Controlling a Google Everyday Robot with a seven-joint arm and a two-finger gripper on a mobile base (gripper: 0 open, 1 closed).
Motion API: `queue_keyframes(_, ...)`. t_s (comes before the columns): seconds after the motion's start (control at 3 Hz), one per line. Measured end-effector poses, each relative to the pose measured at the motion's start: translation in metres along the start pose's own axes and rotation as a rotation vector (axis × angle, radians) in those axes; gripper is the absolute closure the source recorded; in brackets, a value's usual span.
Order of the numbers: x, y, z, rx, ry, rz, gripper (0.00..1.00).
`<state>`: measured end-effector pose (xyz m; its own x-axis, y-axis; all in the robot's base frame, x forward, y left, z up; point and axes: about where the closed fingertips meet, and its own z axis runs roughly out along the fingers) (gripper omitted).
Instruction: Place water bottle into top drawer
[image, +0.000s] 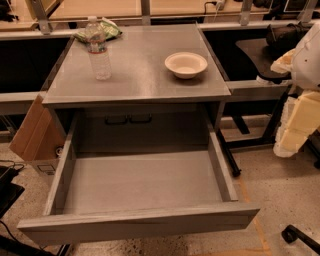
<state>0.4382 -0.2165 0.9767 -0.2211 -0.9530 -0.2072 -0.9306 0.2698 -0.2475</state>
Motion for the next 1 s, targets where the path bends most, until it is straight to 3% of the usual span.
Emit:
queue_keyframes(0.33,-0.001,-0.002,0.001,0.004,-0.010,0.005,0.00)
queue_keyframes(0.67,-0.009,-0.019,0.008,0.034,-0.102,0.051,0.00)
queue_keyframes(1.0,-0.019,-0.051,0.031,0.054,-0.274,0.165,0.00)
